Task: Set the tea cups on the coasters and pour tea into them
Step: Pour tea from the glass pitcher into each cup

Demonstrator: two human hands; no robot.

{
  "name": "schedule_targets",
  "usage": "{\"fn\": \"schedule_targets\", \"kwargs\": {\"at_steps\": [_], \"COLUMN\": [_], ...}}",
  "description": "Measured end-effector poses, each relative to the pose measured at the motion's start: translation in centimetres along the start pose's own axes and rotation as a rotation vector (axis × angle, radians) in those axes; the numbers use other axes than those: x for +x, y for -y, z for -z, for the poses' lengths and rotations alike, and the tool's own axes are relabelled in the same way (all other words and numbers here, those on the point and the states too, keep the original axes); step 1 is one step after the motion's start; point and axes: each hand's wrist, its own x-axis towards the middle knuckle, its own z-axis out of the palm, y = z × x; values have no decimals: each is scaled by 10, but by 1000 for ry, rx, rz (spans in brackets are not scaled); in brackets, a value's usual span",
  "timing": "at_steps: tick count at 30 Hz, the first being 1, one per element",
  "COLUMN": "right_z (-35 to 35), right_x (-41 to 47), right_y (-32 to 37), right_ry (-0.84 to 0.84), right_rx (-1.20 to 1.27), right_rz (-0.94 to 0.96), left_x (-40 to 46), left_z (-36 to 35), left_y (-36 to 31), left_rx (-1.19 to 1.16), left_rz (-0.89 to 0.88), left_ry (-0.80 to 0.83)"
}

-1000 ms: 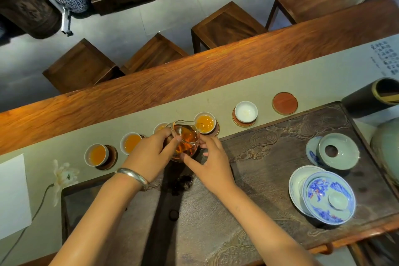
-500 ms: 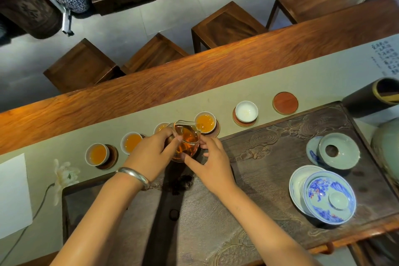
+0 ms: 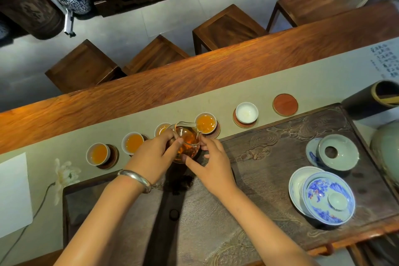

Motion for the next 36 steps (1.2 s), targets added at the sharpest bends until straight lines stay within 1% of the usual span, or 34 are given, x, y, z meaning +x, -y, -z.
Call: {"fn": "schedule_targets", "kwargs": {"at_steps": [11,21,36], "right_z": [12,39,75], "right_x": [-3,-5,-1], "right_y": [3,1,-9], "right_ry": [-22,-71,-155], "right_rx": [-8,-30,-10], "right_rz": [8,17,8], "left_x": [-9,0,29], "left_z": [-9,-20,-39], "left_y": [-6,-23,-52], "left_rx": [-63,-69,-59], "left_rz": [-15,-92,-203], "left_ry": [-29,-44,5]}}
